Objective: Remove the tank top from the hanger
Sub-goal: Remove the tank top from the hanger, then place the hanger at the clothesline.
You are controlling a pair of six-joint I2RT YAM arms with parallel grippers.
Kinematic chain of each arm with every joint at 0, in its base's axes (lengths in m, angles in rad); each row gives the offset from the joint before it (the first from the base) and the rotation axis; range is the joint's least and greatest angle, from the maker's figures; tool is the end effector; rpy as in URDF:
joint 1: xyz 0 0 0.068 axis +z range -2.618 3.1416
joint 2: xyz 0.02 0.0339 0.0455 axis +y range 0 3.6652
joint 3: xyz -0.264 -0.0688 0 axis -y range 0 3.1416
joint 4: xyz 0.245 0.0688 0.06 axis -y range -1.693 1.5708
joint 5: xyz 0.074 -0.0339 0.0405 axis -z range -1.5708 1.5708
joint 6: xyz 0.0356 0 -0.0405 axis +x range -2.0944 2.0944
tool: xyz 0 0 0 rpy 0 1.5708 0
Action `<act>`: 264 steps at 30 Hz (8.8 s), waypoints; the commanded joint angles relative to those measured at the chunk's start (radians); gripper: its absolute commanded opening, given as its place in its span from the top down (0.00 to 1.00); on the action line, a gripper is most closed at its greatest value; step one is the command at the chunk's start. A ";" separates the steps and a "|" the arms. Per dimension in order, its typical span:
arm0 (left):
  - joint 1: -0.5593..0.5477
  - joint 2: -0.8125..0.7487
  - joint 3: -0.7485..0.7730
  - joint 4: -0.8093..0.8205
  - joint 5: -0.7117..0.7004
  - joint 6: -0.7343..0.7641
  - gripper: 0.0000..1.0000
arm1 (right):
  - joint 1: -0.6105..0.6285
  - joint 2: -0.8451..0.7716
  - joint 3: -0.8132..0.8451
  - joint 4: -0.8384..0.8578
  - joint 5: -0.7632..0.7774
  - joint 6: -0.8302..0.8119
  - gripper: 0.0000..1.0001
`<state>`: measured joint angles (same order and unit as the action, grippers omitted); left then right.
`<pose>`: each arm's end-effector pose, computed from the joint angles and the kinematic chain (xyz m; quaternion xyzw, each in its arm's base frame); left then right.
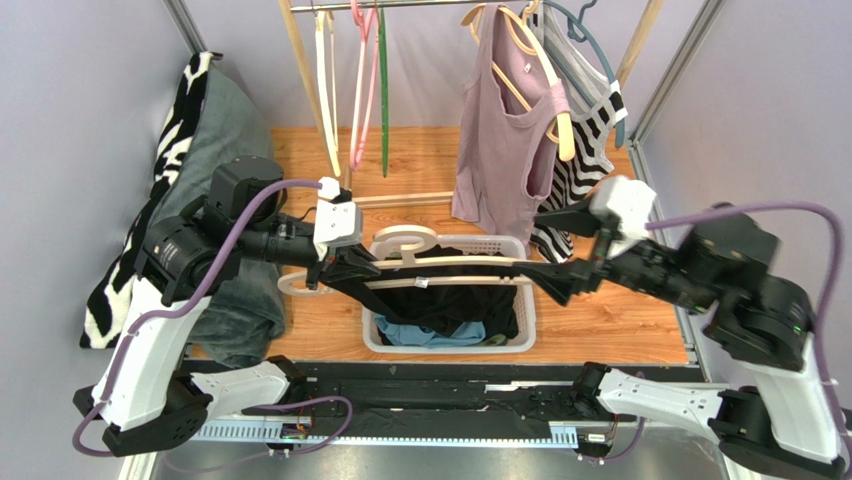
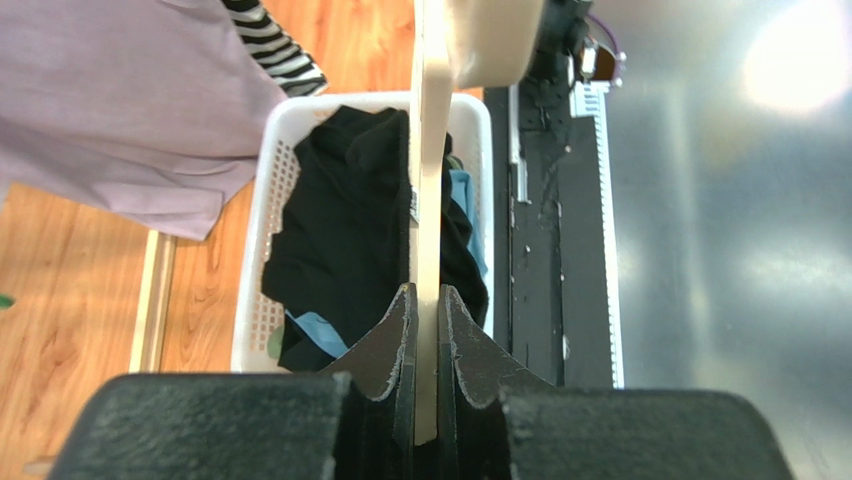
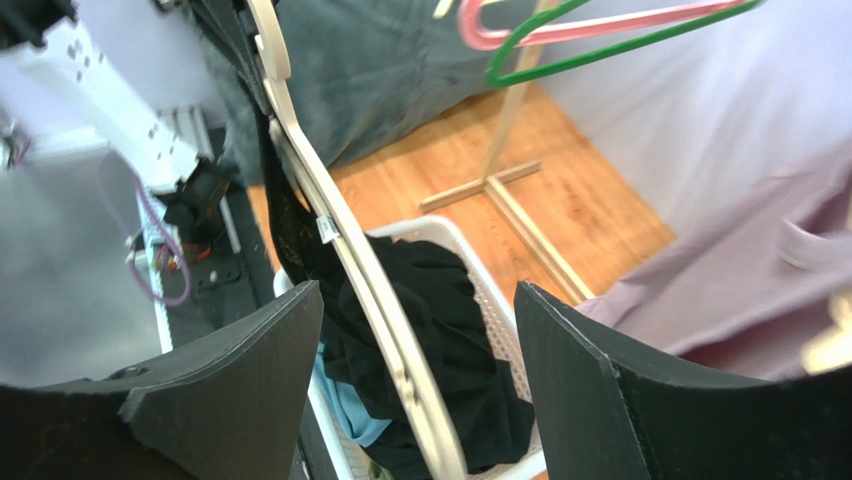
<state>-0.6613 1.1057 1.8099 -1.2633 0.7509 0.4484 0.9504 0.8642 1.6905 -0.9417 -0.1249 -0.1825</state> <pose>0.0910 -0.1016 0.5007 0.5798 0.5981 -0.3668 0.4142 0.0424 0.0669 0.5225 -0.4350 0.6066 0.2919 0.5981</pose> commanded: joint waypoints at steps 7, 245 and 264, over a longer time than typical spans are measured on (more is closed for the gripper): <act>-0.067 0.031 0.014 -0.042 -0.016 0.119 1.00 | -0.002 0.124 0.011 -0.080 -0.245 -0.081 0.26; -0.159 -0.129 -0.259 0.096 -0.343 0.055 0.01 | -0.378 1.064 0.910 -0.035 0.021 0.483 1.00; -0.158 -0.099 -0.265 0.124 -0.329 0.042 0.01 | -0.236 1.110 0.939 0.018 0.231 0.394 1.00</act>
<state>-0.8185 0.9947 1.5192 -1.1694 0.3946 0.4850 0.6960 1.9678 2.6049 -0.9115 0.1055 0.2428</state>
